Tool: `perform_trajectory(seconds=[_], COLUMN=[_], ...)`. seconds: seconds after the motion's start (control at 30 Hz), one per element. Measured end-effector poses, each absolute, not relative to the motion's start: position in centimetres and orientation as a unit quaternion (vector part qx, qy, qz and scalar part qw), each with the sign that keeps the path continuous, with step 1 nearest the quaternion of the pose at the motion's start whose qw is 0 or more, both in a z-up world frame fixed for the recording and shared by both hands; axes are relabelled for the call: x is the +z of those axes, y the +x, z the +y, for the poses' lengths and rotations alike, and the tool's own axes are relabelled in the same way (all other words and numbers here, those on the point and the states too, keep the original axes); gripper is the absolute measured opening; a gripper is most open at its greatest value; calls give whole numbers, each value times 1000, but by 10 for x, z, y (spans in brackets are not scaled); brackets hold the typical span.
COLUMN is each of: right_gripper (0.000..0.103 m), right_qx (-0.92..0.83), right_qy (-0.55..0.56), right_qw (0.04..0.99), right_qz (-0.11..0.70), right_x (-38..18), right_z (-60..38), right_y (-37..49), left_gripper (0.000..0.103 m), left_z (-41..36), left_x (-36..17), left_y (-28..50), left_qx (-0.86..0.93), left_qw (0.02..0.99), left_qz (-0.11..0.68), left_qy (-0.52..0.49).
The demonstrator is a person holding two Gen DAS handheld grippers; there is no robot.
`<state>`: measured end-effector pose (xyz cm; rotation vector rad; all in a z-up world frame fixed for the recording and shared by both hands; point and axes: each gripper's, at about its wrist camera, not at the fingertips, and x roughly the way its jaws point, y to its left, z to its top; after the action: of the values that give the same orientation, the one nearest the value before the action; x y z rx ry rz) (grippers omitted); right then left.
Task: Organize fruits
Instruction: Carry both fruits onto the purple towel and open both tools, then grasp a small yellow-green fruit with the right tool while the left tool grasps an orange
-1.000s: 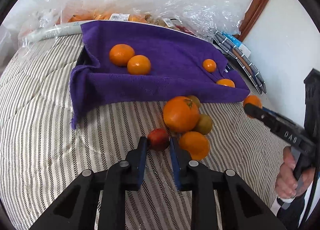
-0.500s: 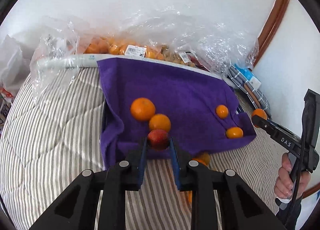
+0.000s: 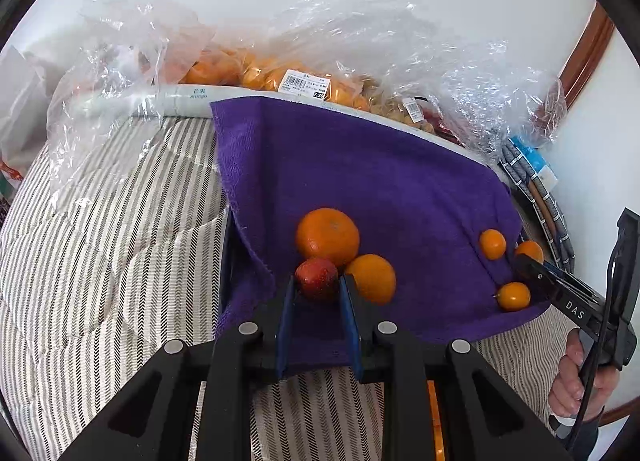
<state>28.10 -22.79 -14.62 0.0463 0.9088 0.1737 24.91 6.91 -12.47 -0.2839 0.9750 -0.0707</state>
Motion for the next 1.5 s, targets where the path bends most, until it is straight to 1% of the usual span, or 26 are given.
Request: perform_trajectory(seconds=[0.23, 0.3, 0.37, 0.5, 0.57, 0.6, 0.67, 0.77, 0.83, 0.93, 1.1, 1.23, 1.3, 1.37, 1.43, 1.5], right_gripper=[41, 42, 42, 42, 42, 43, 50, 57, 59, 60, 60, 59, 56, 51, 49, 44], right_qx=[89, 87, 89, 83, 81, 80, 75, 72, 72, 75, 86, 104, 112, 121, 134, 148], right_qy=[11, 6, 6, 8, 12, 13, 13, 13, 15, 15, 13, 10, 8, 3, 8, 10], right_qw=[889, 889, 888, 887, 887, 889, 892, 899, 903, 907, 905, 898, 895, 891, 885, 878], right_qz=[449, 449, 452, 454, 454, 452, 445, 432, 422, 415, 415, 426, 431, 438, 447, 455], right_x=[-153, -153, -152, -150, -146, -142, -135, -121, -111, -101, -94, -101, -106, -113, -119, -125], right_z=[-221, -219, -219, -220, -221, -221, -221, -219, -217, -212, -199, -184, -178, -170, -162, -154], right_y=[284, 284, 285, 282, 278, 275, 268, 254, 243, 231, 211, 198, 193, 189, 186, 185], left_gripper=[22, 24, 29, 37, 44, 44, 45, 46, 46, 46, 46, 46, 46, 46, 46, 46], left_z=[64, 63, 63, 61, 61, 61, 62, 65, 69, 74, 85, 94, 98, 102, 104, 107], left_x=[-126, -126, -125, -119, -114, -112, -108, -103, -101, -96, -90, -89, -90, -92, -94, -97], left_y=[248, 250, 250, 243, 235, 231, 223, 212, 205, 194, 175, 163, 159, 157, 156, 154], left_qx=[-23, -25, -31, -35, -40, -41, -41, -32, -28, -24, -18, -18, -19, -17, -15, -14], left_qw=[875, 873, 871, 872, 875, 877, 880, 882, 883, 886, 890, 890, 889, 887, 885, 883], left_qz=[470, 474, 476, 475, 468, 465, 458, 456, 454, 447, 438, 434, 434, 437, 439, 441], left_qy=[-112, -114, -116, -117, -118, -117, -115, -112, -116, -121, -128, -141, -146, -149, -152, -157])
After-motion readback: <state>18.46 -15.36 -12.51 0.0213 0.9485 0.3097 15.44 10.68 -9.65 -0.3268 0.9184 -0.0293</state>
